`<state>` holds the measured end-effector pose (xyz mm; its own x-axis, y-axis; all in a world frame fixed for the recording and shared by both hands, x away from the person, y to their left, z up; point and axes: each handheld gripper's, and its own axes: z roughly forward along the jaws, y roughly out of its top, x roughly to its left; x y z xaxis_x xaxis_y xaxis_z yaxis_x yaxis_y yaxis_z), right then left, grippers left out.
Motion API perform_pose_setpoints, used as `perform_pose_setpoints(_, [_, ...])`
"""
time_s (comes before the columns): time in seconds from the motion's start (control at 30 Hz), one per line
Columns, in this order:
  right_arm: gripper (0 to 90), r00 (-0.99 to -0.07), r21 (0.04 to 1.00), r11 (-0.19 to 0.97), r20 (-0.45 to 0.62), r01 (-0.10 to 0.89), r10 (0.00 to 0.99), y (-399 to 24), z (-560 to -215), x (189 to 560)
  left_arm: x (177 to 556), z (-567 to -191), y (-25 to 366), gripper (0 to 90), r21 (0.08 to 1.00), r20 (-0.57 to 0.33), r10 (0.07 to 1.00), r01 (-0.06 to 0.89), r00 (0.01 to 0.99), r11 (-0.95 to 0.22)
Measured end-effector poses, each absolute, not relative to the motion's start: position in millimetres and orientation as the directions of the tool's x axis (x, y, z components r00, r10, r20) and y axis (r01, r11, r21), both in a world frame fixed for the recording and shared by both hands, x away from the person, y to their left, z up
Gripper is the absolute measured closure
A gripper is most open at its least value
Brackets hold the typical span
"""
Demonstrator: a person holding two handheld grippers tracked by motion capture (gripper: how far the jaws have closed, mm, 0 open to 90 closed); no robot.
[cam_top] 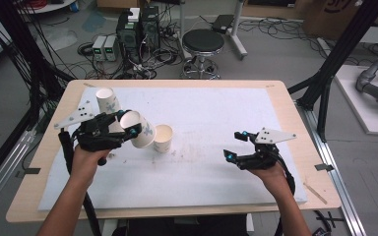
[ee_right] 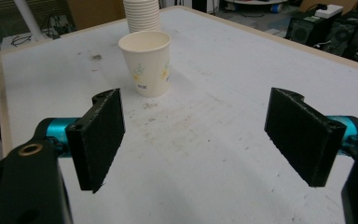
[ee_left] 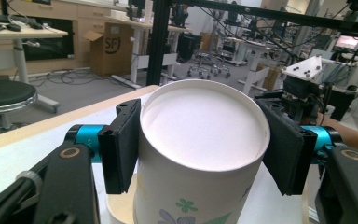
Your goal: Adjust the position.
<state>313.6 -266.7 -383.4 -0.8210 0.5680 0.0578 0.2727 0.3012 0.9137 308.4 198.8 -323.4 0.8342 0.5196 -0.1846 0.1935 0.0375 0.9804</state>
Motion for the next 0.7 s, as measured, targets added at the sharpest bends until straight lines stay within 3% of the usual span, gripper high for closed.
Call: perform_pose_setpoints(0.7, [20.5, -0.886, 0.921, 0.315, 0.064, 0.230, 0.460, -244, -381, 303, 302, -329, 144, 34.8, 0.979, -0.175, 0.379, 0.203, 0.909, -0.034])
